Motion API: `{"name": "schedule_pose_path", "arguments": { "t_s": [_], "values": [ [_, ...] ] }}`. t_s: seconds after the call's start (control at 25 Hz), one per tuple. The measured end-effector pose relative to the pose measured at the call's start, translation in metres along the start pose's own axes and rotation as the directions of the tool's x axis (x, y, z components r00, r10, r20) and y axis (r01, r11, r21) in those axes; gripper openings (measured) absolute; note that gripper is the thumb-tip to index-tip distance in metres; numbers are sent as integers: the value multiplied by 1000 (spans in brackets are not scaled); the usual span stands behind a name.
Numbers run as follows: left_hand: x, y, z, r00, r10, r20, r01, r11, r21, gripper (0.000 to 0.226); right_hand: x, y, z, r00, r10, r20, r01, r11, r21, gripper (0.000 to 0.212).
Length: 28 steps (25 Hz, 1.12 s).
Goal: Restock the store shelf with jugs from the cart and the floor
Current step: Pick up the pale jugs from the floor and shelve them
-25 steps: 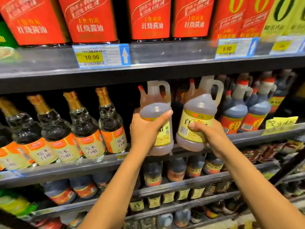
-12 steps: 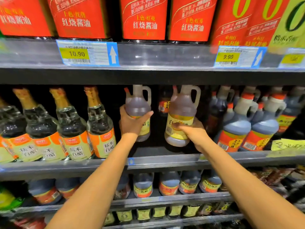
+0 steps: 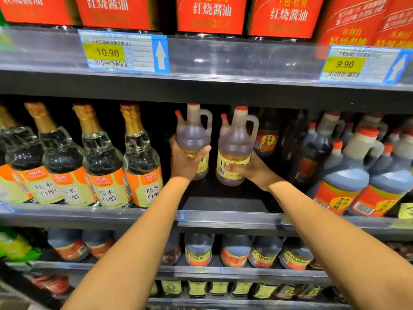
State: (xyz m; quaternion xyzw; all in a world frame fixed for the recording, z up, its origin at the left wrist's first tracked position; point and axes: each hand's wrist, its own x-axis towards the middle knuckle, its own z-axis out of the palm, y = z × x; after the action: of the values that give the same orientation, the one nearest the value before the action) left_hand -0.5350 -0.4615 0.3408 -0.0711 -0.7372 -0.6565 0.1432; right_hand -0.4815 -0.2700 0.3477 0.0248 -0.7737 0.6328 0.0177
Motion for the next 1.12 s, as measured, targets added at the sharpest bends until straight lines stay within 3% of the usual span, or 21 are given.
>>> {"name": "schedule_pose_path", "arguments": {
  "t_s": [0.12,0.28,0.56,0.76,0.88,1.12],
  "values": [
    [-7,-8,-1,987,-162,15,157,970,183,102,1,2,2,995,70,-72,-77,992,-102,107],
    [-13,-13,1,980,-194,-46,199,929,312,85,-9,-1,15,935,10,-354,-105,963,-249,79],
    [-2,-11,9,984,-148,-94,169,942,288,70,20,9,24,921,-123,-369,6,954,-301,80],
    [11,-11,17,979,-127,-161,170,943,285,64,44,3,37,905,-111,-410,-23,951,-308,58],
    [24,-15,20,978,-114,-176,170,923,346,67,55,5,42,885,-174,-431,15,937,-348,47],
    [40,-23,24,981,-124,-149,177,886,429,72,70,14,35,878,-181,-442,0,925,-379,53]
  ]
}}
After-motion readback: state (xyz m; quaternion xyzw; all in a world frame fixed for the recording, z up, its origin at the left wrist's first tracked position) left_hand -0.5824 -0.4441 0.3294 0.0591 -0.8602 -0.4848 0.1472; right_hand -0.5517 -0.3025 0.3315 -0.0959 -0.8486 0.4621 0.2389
